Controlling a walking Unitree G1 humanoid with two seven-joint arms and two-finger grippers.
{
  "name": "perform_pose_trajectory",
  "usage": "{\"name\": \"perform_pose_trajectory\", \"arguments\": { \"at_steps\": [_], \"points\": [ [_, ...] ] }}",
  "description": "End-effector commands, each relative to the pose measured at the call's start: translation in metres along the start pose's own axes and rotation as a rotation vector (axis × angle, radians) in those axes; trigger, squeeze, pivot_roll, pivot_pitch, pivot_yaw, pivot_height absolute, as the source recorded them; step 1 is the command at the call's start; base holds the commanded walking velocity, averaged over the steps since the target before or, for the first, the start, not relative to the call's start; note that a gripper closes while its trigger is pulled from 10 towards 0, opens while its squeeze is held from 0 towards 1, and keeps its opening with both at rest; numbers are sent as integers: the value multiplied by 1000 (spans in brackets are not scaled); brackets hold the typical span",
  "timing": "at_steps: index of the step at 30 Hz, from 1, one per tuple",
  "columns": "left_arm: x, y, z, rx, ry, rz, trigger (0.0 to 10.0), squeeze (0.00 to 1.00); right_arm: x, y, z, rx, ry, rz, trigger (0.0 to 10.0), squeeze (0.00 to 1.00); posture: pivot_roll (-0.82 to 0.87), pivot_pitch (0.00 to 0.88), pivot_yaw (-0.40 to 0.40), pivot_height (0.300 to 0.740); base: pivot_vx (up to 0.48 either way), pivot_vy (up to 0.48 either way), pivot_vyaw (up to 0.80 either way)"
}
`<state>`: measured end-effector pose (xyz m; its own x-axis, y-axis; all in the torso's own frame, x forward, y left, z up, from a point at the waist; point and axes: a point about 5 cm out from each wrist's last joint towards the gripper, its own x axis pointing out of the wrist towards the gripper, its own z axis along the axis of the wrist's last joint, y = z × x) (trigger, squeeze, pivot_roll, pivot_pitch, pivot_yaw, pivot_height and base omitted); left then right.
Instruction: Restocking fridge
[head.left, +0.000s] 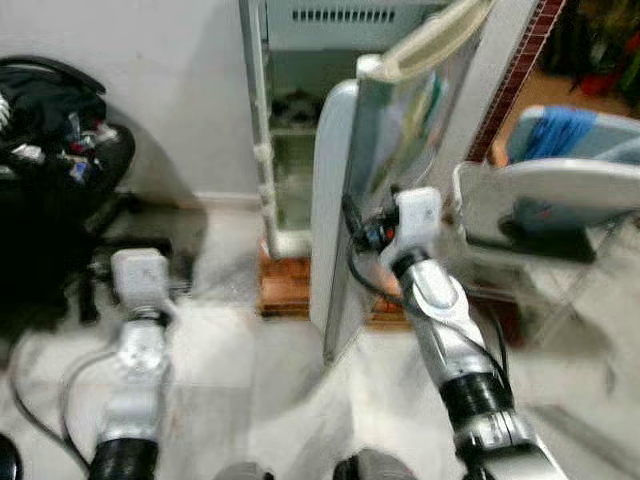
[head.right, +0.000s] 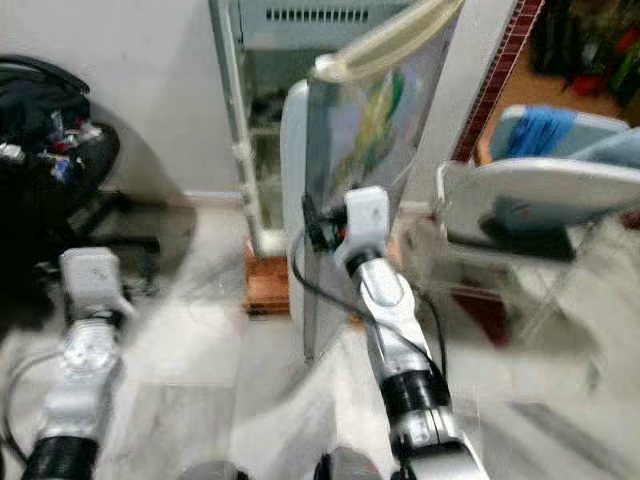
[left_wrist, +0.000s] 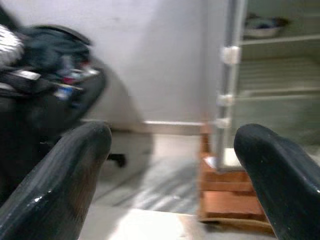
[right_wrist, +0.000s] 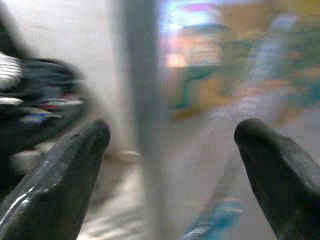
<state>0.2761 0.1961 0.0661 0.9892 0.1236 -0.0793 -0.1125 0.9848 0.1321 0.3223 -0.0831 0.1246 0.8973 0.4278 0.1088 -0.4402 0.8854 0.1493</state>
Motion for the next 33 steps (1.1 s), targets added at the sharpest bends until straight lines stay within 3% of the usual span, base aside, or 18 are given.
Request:
{"name": "perform_pose_trajectory", "arguments": {
  "at_steps": [1, 4, 9, 14, 23, 28, 33],
  "points": [
    [-1, 6, 1, 17, 0, 16, 10000, 0, 5, 32, 12, 91, -48, 199, 10000, 0, 71, 19, -41, 740, 0, 0, 0],
    [-1, 5, 1, 10, 0, 16, 10000, 0, 2, 31, 5, 2, -20, 193, 10000, 0, 75, 19, -46, 740, 0, 0, 0],
    [-2, 5, 0, 4, 6, 25, 10000, 0, -6, 14, -2, -21, -5, 113, 10000, 0, 75, 23, -47, 740, 0, 0, 0],
    [-6, 2, -2, 12, 10, -8, 10000, 0, -29, -17, -3, -80, -15, -74, 10000, 0, 73, 28, -43, 740, 0, 0, 0],
    [-2, -10, 10, -1, -20, -63, 10000, 0, -55, -48, -10, -119, 19, -304, 10000, 0, 62, 49, -21, 740, 0, 0, -178],
    [0, -13, 12, 6, -26, -86, 10000, 0, -54, -48, -7, -144, 10, -302, 10000, 0, 53, 63, -8, 740, 0, 0, -800],
    [2, -14, 15, 15, -31, -102, 10000, 0, -52, -48, -5, -157, 5, -310, 10000, 0, 53, 79, -14, 740, 0, 403, -800]
  ]
}}
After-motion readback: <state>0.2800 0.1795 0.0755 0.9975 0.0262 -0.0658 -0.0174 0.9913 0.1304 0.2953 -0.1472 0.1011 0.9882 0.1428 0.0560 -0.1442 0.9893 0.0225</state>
